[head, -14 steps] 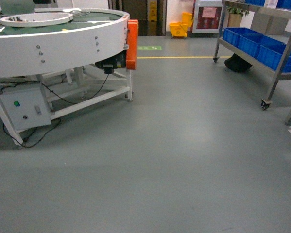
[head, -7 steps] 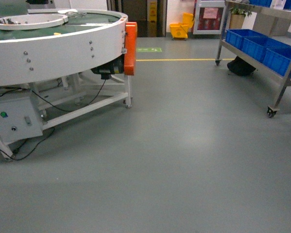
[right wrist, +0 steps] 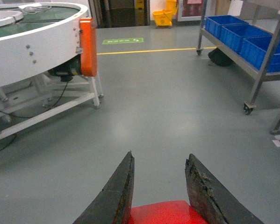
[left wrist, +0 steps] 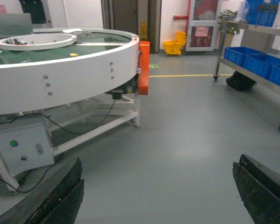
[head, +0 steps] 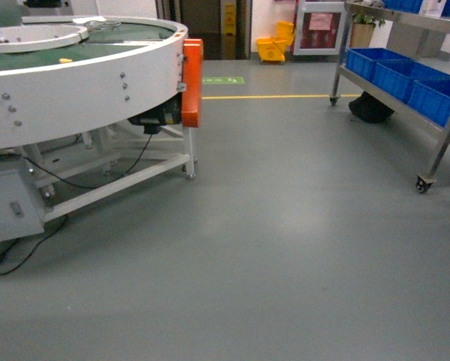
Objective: Pick red block from blue box to shelf
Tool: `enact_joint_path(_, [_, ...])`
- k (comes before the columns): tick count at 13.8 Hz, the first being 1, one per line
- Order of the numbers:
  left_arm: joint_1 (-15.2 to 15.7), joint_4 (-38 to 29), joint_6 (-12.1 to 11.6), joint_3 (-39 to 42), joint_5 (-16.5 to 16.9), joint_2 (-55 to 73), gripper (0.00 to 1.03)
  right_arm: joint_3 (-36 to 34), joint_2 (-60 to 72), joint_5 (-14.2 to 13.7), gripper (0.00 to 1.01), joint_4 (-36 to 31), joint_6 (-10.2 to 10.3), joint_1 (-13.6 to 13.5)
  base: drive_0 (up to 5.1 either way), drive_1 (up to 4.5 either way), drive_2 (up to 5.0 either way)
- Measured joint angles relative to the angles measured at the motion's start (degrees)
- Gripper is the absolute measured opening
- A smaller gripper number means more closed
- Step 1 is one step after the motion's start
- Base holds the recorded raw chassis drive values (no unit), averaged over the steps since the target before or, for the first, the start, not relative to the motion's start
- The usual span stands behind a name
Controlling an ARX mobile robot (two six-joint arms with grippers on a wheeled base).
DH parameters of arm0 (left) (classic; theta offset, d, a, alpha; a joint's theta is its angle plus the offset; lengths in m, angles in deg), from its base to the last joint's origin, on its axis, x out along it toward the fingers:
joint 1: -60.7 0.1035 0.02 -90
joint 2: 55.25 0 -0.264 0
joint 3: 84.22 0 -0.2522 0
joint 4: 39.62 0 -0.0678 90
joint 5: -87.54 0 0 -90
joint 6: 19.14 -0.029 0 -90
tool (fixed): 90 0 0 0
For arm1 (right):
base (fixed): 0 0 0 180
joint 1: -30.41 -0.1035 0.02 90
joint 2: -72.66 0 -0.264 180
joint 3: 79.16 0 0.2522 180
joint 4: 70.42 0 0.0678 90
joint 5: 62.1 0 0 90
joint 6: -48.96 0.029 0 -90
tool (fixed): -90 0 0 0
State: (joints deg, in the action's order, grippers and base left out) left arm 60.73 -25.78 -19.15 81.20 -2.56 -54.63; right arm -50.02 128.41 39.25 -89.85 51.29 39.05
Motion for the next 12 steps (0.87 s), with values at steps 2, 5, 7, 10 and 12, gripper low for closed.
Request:
enact_joint_path(2, [0.00, 0.35, 0.00, 0.00, 0.11, 0.00, 0.98, 0.00, 0.09, 0.00, 0.28, 0.15, 0.00, 0.00, -0.1, 4.19, -4.5])
enact_joint_path(5, [-0.04, 0.20, 0.00, 0.00, 0.07, 0.00, 0.98, 0.00, 0.09, 0.00, 0.28, 0.17, 0.00, 0.00, -0.1, 4.19, -4.5])
enact_joint_path(7, [-0.04, 0.17, 0.00, 0.00, 0.07, 0.00, 0.98, 0.00, 0.02, 0.00, 0.28, 0.00, 0.00, 0.00, -0.1, 4.19, -4.5])
enact_joint_path(10, [-0.04, 0.15, 0.00, 0.00, 0.07, 0.00, 0.98, 0.00, 0.02, 0.00, 0.28, 0.02, 0.00, 0.00, -0.1, 4.19, -4.5])
enact_joint_path(12, [-0.04, 0.17, 0.00, 0.00, 0.07, 0.00, 0.98, 0.00, 0.02, 0.00, 0.28, 0.04, 0.00, 0.00, -0.1, 4.19, -4.5])
